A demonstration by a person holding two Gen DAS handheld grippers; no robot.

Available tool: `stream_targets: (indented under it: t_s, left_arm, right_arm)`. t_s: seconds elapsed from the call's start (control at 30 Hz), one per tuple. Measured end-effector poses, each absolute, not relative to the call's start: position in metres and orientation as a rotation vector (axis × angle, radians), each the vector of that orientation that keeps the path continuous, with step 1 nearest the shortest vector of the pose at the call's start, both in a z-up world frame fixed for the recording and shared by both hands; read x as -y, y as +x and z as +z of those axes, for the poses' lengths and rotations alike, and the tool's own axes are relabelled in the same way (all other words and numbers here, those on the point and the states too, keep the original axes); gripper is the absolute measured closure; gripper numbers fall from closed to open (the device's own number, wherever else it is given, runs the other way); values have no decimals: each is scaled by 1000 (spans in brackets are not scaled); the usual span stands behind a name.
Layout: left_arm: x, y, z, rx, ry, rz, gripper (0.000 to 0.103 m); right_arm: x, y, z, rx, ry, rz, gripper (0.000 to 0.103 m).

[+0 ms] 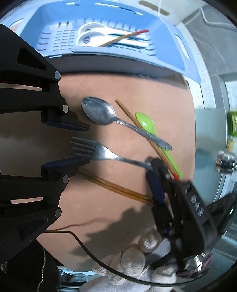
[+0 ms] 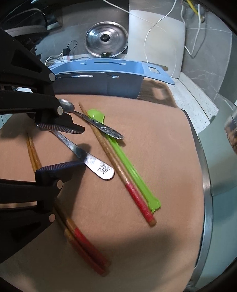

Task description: Organize utensils

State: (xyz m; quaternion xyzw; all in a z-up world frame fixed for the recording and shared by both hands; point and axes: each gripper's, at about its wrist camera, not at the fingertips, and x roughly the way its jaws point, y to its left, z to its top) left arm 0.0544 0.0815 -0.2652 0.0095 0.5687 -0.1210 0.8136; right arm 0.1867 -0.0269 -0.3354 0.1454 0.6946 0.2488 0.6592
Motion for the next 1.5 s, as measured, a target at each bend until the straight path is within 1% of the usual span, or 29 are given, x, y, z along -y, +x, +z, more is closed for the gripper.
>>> stream_targets:
  t_s: [0.2,0.47,0.57,0.6,0.73,0.93,1.03,1.13,1.27,1.3,1.33,1.37,1.5]
  left_arm:
    - [-60,75,-272,-1225,45,-284,76]
    - [-53,102,-284,-1213,45,-315,76]
    - [-48,104,-286,-1196,86,-316,84]
    - [-47,106,-287,-1196,85,-320,91]
    - [-46,108,-289,-1190,81,-339,96]
    - [-44,100,-286,-1184,55,-354,96]
    - [-46,101,-290,-1182,63,-359,95]
    - [-44,95,-289,-1160,76,-365,95]
    - [-48,82,-286,-1136,13,-354,95]
    - [-49,73,-283,-1132,-3,-348,94]
    - [-53,67,-281,-1132,-39,-344,89]
    - [-56,63,-281,-1133,-61,-349,87]
    - [-64,38,-277,-1125,-30,-322,86]
  right_arm:
    - [20,189,-335,-1592,326,535,73]
    - [28,193,-340,-1622,416,526,73]
    - [28,191,-340,-1618,429,531,73]
    - [29,191,-341,-1619,439,535,73]
    - [29,189,-341,-1606,443,530,73]
    - [18,186,-335,-1587,333,551,73]
    - [15,189,-335,-1598,290,542,77]
    - [5,189,-332,-1605,214,512,77]
    - [-7,188,-330,-1615,122,472,78]
    - [-10,189,-330,-1626,102,460,79]
    - [-12,189,-329,-1633,86,450,79]
    - [-16,190,-329,-1638,56,434,79]
    - [-33,182,-326,-1605,-73,389,78]
